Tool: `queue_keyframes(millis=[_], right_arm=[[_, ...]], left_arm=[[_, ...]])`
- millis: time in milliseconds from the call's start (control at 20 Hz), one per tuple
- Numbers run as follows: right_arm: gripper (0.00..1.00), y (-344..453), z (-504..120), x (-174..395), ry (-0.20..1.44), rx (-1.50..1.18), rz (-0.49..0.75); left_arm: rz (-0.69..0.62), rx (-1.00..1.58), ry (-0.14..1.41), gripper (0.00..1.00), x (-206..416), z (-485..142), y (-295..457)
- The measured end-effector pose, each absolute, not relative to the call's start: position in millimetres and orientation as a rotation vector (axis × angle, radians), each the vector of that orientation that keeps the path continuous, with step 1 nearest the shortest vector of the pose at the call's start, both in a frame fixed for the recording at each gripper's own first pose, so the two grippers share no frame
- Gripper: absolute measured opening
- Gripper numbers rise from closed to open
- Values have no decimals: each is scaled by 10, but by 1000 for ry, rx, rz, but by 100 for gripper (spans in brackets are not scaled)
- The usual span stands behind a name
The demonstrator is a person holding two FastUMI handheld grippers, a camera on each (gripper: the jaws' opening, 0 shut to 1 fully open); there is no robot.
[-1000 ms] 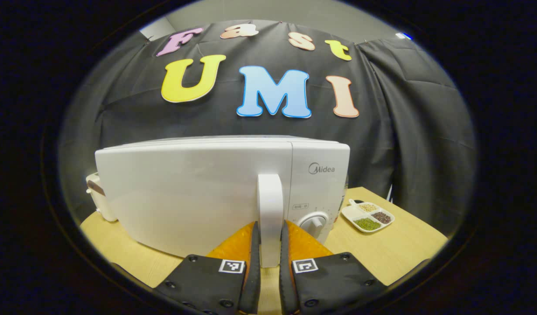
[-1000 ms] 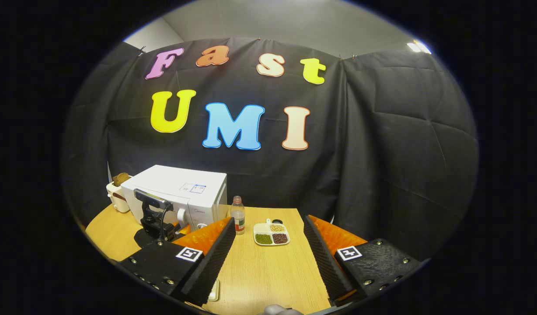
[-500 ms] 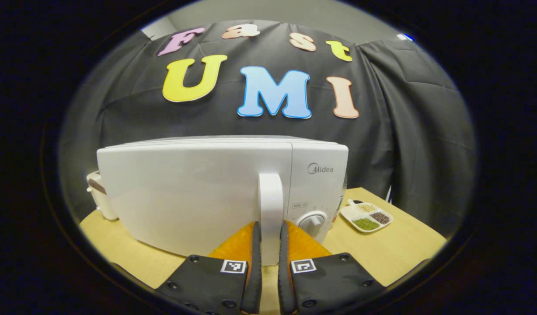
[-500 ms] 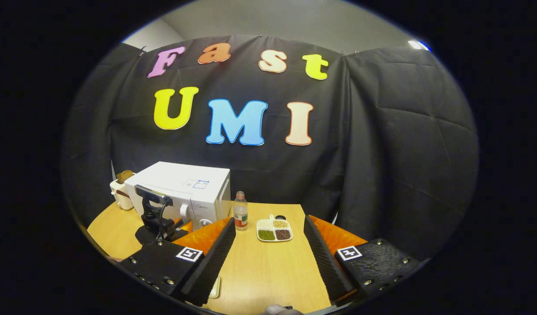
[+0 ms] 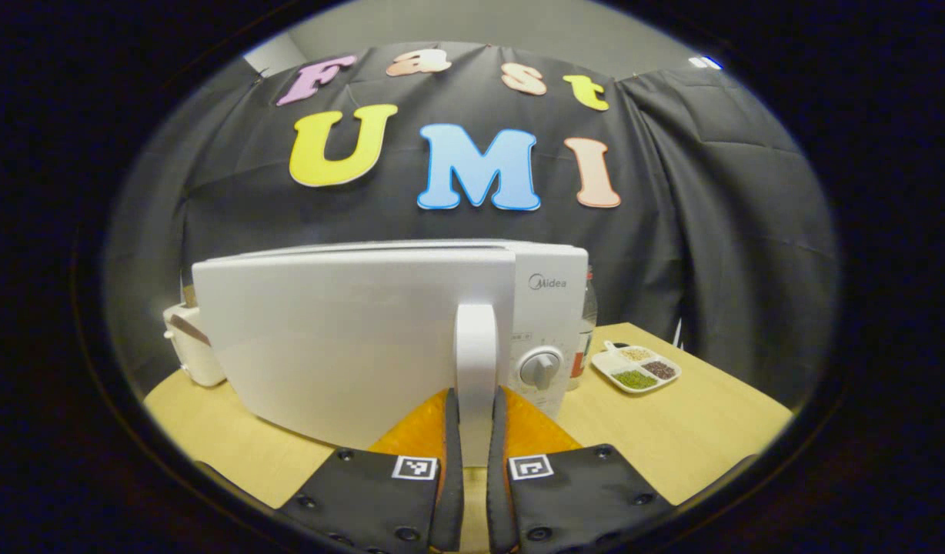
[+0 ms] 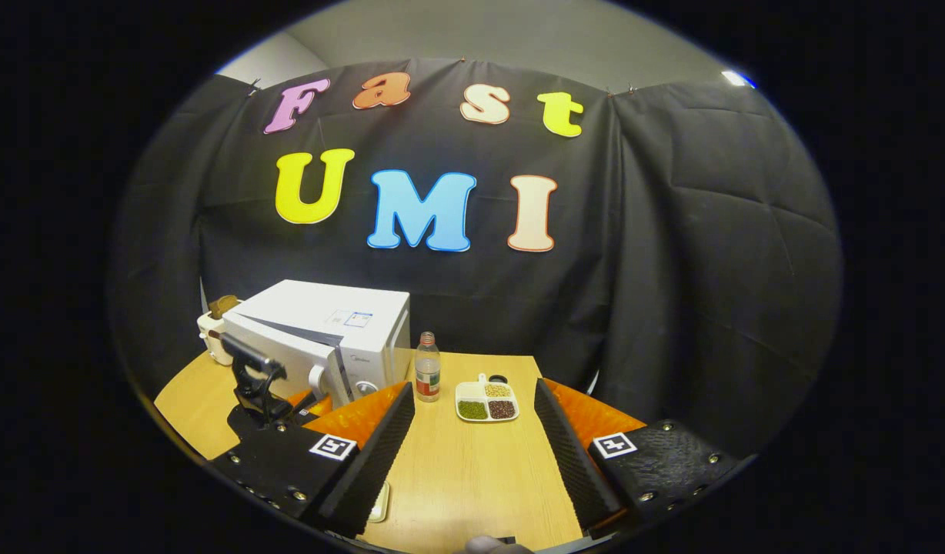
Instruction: Open the microwave oven with the left hand, put the food in, and close the microwave oven.
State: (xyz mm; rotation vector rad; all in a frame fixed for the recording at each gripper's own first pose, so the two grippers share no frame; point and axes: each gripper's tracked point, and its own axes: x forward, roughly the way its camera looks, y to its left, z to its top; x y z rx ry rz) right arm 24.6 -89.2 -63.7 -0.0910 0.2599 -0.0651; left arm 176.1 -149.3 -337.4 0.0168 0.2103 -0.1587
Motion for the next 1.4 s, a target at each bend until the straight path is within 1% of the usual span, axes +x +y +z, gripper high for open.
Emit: queue_keyframes(millis=[50, 200, 350, 450, 550, 600, 700, 750, 850, 900, 950, 1000, 1050, 1150, 1200, 1300, 1400], right_arm=[[96, -847, -686, 257, 266, -89, -54], [96, -663, -862, 277, 300, -65, -7], [96, -421, -1002, 265, 328, -34, 42], [96, -209, -1038, 250, 336, -30, 82], [96, -41, -1039, 233, 331, -50, 119], [96, 51, -1030, 228, 332, -56, 139], [96, 232, -1017, 214, 326, -69, 169], [96, 314, -1016, 213, 325, -70, 184], [96, 496, -1000, 186, 323, -75, 213], [96, 576, -985, 183, 320, -83, 225], [96, 656, -988, 167, 319, -90, 239], [96, 736, -981, 150, 316, -97, 251], [96, 799, -981, 139, 313, -104, 261], [96, 961, -1029, 110, 318, -99, 285], [96, 1062, -1065, 92, 321, -95, 300], [96, 1231, -1151, 66, 331, -91, 325], [96, 1382, -1216, 45, 335, -80, 348]], left_arm=[[-158, 7, 210, 20, 1563, -3385, -1412], [-148, 80, 222, 31, 1017, -3386, -1127], [-100, 174, 272, 34, 594, -3425, -740], [-62, 187, 293, 42, 412, -3487, -492], [-40, 174, 320, 55, 231, -3547, -231], [-29, 150, 315, 72, 157, -3523, -117], [-5, 129, 288, 81, 45, -3402, 93], [16, 132, 292, 85, 5, -3435, 210], [39, 123, 292, 97, -92, -3410, 381], [56, 127, 293, 90, -125, -3404, 476], [78, 132, 288, 97, -173, -3374, 587], [100, 130, 279, 90, -221, -3335, 687], [116, 122, 274, 90, -252, -3293, 792], [142, 123, 270, 98, -332, -3225, 991], [154, 132, 266, 94, -359, -3199, 1078], [165, 130, 263, 93, -464, -3141, 1208], [184, 127, 267, 94, -561, -3126, 1376]])
